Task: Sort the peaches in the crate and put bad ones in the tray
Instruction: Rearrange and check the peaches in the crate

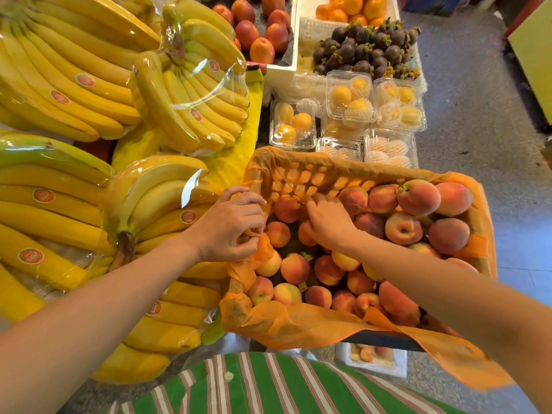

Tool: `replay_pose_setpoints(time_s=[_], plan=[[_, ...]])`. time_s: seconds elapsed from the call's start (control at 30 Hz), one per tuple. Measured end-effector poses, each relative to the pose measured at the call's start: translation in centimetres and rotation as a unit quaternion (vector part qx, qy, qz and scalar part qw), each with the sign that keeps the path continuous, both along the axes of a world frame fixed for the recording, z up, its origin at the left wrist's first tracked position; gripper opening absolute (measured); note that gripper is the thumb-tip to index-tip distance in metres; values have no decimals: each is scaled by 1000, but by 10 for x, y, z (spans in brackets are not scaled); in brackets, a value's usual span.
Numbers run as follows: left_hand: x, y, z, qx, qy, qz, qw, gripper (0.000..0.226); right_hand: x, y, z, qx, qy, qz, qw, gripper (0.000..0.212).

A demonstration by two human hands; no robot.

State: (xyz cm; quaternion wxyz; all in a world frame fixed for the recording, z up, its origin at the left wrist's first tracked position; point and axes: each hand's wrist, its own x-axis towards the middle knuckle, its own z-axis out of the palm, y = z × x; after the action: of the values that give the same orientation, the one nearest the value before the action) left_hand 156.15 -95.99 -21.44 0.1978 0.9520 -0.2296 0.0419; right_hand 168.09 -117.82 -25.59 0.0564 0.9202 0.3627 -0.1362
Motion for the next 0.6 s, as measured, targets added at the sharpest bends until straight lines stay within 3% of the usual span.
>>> replay_pose_setpoints(time_s=[0.1,0.23,0.43,0.6], plan=[[0,1,-1,-1,-2,-3,1000,12,-12,7,-9,-51,32,-29,998,71],[0,1,-1,-4,-3,-6,1000,13,-11,4,-6,6,63,-62,996,62],[10,1,0,-25,1,-4,1000,18,-13,-21,22,173,67,-8,983,36],[41,-18,12,25,-24,-4,999,37,-7,-58,70,321,-51,-76,943,26]])
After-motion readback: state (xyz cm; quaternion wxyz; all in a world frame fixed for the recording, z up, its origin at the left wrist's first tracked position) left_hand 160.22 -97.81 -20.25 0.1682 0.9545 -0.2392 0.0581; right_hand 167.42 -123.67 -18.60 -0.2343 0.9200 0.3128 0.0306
